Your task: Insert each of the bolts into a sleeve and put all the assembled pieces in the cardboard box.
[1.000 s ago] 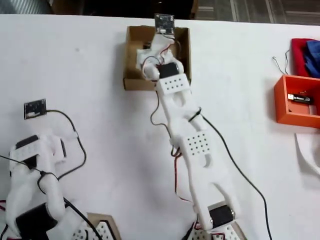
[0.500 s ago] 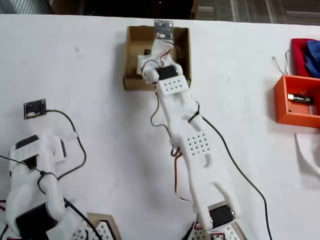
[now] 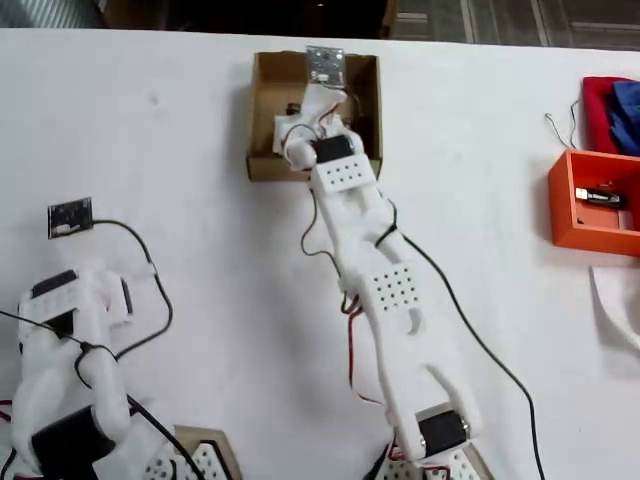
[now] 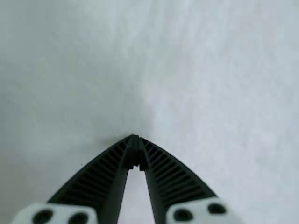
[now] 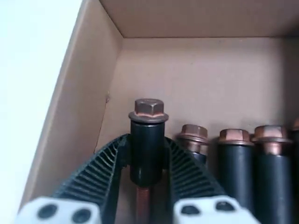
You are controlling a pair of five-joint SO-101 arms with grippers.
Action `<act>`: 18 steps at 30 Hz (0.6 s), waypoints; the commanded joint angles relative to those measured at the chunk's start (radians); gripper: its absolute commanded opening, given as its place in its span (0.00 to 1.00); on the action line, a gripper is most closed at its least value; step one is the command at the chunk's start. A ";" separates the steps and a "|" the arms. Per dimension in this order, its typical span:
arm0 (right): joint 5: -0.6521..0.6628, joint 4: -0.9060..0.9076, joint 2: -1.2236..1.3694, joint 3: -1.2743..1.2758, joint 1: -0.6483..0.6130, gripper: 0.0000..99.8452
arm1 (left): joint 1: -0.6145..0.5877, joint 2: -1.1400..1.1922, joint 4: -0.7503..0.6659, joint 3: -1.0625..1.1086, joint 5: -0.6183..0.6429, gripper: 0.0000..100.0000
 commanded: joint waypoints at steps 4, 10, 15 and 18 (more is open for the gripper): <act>-0.005 -0.022 -0.007 -0.012 -0.005 0.02 | -0.011 -0.012 -0.011 -0.001 0.003 0.03; -0.005 -0.016 -0.005 -0.008 -0.004 0.02 | -0.011 -0.012 -0.011 -0.001 0.003 0.03; -0.006 -0.016 0.013 -0.008 -0.004 0.02 | -0.011 -0.012 -0.011 -0.001 0.003 0.03; -0.006 -0.016 0.015 -0.008 -0.004 0.02 | -0.011 -0.012 -0.011 -0.001 0.003 0.03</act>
